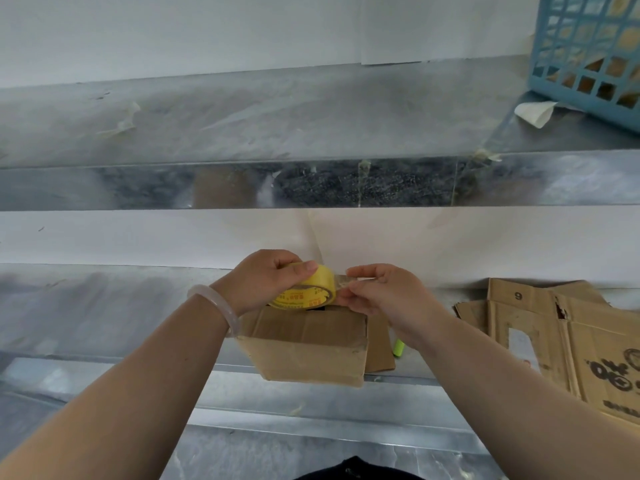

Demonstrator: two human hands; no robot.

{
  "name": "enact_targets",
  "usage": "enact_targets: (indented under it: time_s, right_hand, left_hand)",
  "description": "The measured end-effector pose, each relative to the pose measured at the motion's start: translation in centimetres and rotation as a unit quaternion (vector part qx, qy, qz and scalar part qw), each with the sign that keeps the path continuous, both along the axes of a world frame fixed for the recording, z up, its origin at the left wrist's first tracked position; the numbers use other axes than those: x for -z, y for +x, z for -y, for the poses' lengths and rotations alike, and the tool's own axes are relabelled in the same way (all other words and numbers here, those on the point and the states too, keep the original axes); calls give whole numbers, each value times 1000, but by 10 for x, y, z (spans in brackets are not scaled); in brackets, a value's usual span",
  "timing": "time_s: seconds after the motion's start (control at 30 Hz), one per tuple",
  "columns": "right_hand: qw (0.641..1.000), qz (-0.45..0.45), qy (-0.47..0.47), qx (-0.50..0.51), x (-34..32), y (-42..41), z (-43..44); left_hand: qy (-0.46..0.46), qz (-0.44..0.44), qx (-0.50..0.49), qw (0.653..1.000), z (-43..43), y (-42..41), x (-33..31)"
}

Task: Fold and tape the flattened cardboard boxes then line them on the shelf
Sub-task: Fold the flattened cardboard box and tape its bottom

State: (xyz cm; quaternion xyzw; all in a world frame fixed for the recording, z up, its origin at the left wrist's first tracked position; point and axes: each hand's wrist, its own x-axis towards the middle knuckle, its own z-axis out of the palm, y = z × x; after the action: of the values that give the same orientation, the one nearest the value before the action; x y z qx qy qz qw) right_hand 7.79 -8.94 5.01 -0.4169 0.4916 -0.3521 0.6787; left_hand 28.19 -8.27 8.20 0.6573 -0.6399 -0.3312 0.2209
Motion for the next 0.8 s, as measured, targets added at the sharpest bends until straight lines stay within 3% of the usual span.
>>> enact_targets:
  time_s: [0.2, 0.3, 0.7, 0.8]
  right_hand:
    - [979, -148, -14, -137, -13, -6, 7]
    - [961, -219, -63, -158, -8, -3, 5]
    - [970, -123, -208, -19, -19, -14, -11]
    - [976, -100, -191, -10, -21, -14, -10]
  left_hand:
    - [-5, 28, 52, 998, 3, -1, -1]
    - [-5, 41, 70, 997, 5, -1, -1]
    - [12, 50, 104, 993, 5, -2, -2]
    - [13, 61, 109, 992, 7, -4, -3]
